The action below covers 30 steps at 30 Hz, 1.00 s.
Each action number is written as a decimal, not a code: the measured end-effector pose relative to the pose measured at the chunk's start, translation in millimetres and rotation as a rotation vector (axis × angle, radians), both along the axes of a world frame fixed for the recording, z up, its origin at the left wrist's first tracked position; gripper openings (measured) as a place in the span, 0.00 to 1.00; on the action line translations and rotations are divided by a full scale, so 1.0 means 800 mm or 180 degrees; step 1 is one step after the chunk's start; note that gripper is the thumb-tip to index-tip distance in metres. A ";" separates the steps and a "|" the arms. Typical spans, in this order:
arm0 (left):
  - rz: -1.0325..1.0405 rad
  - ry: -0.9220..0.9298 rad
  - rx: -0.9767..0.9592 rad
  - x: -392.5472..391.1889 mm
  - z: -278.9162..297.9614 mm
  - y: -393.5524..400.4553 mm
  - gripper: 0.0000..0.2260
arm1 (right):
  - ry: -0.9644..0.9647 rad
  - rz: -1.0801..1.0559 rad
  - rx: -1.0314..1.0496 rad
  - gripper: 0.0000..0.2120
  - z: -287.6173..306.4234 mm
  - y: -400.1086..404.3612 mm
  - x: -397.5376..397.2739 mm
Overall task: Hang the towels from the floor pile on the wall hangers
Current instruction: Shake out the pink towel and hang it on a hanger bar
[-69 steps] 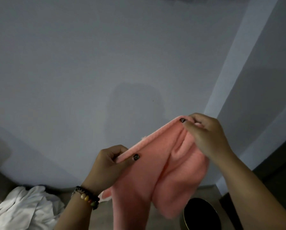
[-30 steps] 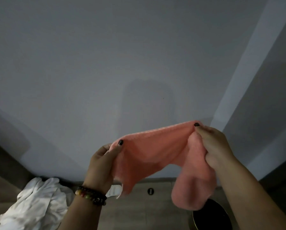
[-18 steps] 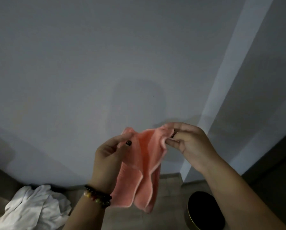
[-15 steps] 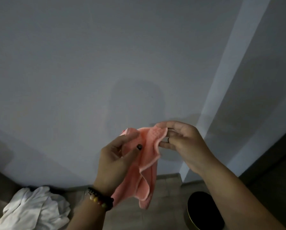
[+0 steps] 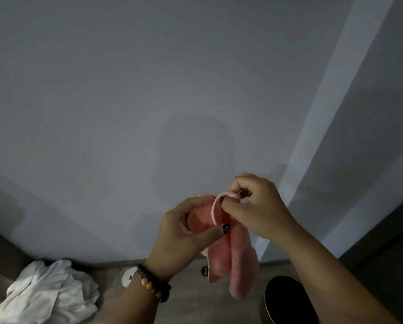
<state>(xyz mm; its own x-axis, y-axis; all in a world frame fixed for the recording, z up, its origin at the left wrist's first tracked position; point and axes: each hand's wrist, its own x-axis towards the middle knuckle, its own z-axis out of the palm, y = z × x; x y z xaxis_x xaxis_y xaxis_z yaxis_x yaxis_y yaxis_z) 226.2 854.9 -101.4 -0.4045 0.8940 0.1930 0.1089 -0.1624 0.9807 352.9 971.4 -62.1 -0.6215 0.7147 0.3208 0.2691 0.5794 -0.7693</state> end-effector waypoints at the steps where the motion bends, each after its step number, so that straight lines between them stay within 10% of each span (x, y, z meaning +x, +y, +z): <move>1: -0.0020 -0.0122 0.0024 -0.001 -0.001 0.000 0.20 | 0.0036 0.0118 -0.0288 0.10 0.001 0.000 0.001; 17: -0.0273 -0.1044 0.0166 -0.008 0.007 -0.001 0.21 | 0.0376 0.0529 -0.0617 0.05 -0.016 0.001 0.009; 30: -0.0210 -0.0214 0.0026 -0.010 0.006 -0.001 0.12 | 0.0493 0.0472 -0.0649 0.02 -0.024 -0.004 0.007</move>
<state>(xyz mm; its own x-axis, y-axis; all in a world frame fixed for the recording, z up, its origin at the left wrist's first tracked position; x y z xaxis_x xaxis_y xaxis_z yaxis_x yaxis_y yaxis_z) 218.5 853.8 -96.8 -0.3571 0.9176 0.1747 0.0318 -0.1750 0.9841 358.7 968.1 -81.5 -0.6790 0.6790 0.2791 0.0634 0.4330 -0.8992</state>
